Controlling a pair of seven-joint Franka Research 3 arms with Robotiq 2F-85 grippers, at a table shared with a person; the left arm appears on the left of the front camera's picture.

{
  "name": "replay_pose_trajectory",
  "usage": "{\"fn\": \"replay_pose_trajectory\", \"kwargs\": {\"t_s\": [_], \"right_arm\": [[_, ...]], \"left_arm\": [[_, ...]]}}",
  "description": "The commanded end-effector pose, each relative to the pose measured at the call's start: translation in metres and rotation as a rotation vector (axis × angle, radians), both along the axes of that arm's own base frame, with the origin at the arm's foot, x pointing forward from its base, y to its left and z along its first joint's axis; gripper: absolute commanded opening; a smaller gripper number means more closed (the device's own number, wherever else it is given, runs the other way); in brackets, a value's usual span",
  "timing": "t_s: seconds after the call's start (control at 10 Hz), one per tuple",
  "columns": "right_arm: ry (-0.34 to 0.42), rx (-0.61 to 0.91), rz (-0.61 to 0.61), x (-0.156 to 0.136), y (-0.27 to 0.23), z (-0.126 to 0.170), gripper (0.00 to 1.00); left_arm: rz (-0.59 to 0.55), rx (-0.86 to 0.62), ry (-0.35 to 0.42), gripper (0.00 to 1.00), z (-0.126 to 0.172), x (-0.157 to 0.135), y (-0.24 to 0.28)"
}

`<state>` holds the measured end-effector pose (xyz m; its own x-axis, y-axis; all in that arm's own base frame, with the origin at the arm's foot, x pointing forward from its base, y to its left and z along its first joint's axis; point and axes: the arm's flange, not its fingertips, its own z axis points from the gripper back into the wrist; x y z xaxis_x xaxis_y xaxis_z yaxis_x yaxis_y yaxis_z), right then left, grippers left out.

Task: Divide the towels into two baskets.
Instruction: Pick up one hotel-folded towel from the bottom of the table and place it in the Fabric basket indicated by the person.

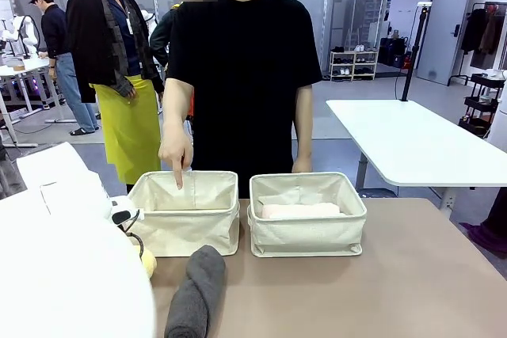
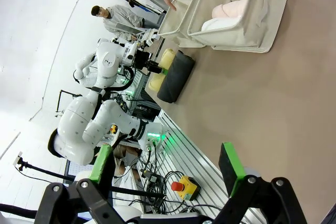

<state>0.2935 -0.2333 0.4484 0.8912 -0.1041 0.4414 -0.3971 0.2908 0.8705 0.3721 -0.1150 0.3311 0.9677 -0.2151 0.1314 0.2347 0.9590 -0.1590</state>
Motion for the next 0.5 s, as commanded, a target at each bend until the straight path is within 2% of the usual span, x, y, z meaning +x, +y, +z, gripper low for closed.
{"fn": "replay_pose_trajectory", "kwargs": {"t_s": [0.0, 0.1, 0.2, 0.4], "right_arm": [[-0.007, 0.008, 0.000, -0.003, 0.001, 0.005, 1.00], [-0.007, 0.008, 0.000, -0.003, 0.001, 0.005, 1.00], [-0.007, 0.008, 0.000, -0.003, 0.001, 0.005, 1.00], [-0.007, 0.008, 0.000, -0.003, 0.001, 0.005, 1.00]], "left_arm": [[-0.145, -0.001, -0.002, 0.58, 0.047, 0.001, 0.010], [-0.150, -0.011, 0.017, 0.58, 0.074, 0.001, 0.018], [-0.210, -0.040, 0.008, 0.58, 0.093, -0.002, 0.018], [-0.391, -0.062, -0.032, 0.58, 0.121, -0.010, 0.005]]}}
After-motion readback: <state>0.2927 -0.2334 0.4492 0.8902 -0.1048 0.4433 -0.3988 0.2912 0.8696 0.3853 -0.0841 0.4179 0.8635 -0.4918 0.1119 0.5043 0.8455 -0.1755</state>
